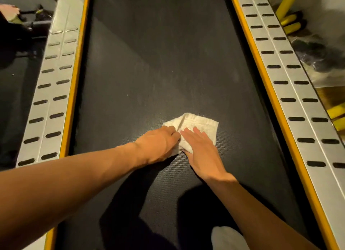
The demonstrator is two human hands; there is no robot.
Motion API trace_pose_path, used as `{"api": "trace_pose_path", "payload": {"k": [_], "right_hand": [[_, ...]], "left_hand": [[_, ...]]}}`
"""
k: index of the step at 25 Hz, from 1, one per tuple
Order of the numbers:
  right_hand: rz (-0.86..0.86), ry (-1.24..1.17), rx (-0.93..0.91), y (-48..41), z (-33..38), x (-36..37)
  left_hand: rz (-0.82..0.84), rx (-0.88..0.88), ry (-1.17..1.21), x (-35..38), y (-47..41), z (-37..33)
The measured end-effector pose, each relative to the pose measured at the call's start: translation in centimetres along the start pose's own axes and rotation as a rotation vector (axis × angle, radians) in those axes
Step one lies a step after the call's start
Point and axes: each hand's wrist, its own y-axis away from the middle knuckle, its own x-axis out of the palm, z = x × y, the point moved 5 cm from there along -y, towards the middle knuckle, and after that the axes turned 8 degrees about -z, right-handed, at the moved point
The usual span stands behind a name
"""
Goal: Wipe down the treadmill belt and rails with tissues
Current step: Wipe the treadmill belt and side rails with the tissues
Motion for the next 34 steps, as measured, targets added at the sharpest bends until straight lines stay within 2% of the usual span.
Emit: {"api": "trace_pose_path", "payload": {"k": [2,5,8,11,14,17,21,25,30,34], "right_hand": [[0.060,-0.050,-0.056,0.7,1.0,0.8],[0.044,-0.077,-0.111,3.5,0.4,0.9],[0.017,-0.077,-0.109,2.2,0.4,0.6],[0.052,-0.052,-0.118,-0.7,2.9,1.7],[0.152,-0.097,-0.186,-0.5,4.4,3.0],[0.211,-0.053,-0.278,1.2,2.9,2.8],[0.156,-0.008,-0.287,0.4,3.4,3.2],[0.160,-0.002,-0.295,-0.7,7.8,6.3],[0.163,0.029,-0.407,3.3,8.1,7.6],[0.112,0.002,-0.384,2.3,7.8,7.0]], "left_hand": [[0.043,0.040,-0.022,0.4,1.8,0.6],[0.018,0.045,0.095,1.7,4.3,-0.6],[-0.031,-0.032,0.124,1.8,3.8,-0.2],[-0.040,-0.141,0.099,0.8,3.3,3.3],[-0.023,-0.070,0.077,1.2,5.7,4.9],[-0.074,-0.023,0.118,2.3,8.4,2.2],[-0.103,-0.083,0.160,2.6,7.9,3.6],[-0.108,-0.137,0.096,2.4,10.7,7.7],[-0.091,-0.075,0.139,3.7,14.5,5.3],[-0.108,-0.100,0.175,3.7,13.7,6.2]]}}
